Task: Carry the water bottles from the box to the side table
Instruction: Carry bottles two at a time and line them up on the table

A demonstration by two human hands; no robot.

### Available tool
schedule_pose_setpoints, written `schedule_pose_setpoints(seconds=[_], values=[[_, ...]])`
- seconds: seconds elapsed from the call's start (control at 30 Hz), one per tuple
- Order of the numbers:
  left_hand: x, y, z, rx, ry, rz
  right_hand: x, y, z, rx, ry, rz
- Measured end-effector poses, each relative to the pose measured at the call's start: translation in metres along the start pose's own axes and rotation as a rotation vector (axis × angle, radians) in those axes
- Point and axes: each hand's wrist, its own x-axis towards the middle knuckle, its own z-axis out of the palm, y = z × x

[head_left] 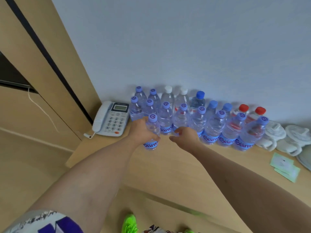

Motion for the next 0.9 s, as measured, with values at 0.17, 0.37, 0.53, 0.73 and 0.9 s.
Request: schedule_pose_setpoints(seconds=[0.17,0.37,0.53,0.73,0.9], values=[[0.029,-0.028,-0.050,0.066,0.029,0.032,0.005,-0.039,0.039,0.050,0.081,0.078],[0.051,-0.058,-0.075,0.082,-0.012,0.071,0.003,-0.071,0.076,0.065,0.137,0.162],[0.064,-0.070,-0.078,0.115,-0.048,0.103,0.002,-0.086,0.092,0.042,0.150,0.216],[0.068,-0.077,-0.078,0.105,-0.018,0.098,0.005,-0.095,0.100,0.042,0.164,0.247],[0.064,-0.076,-0.080,0.108,-0.008,0.117,0.006,-0.104,0.108,0.010,0.156,0.260]])
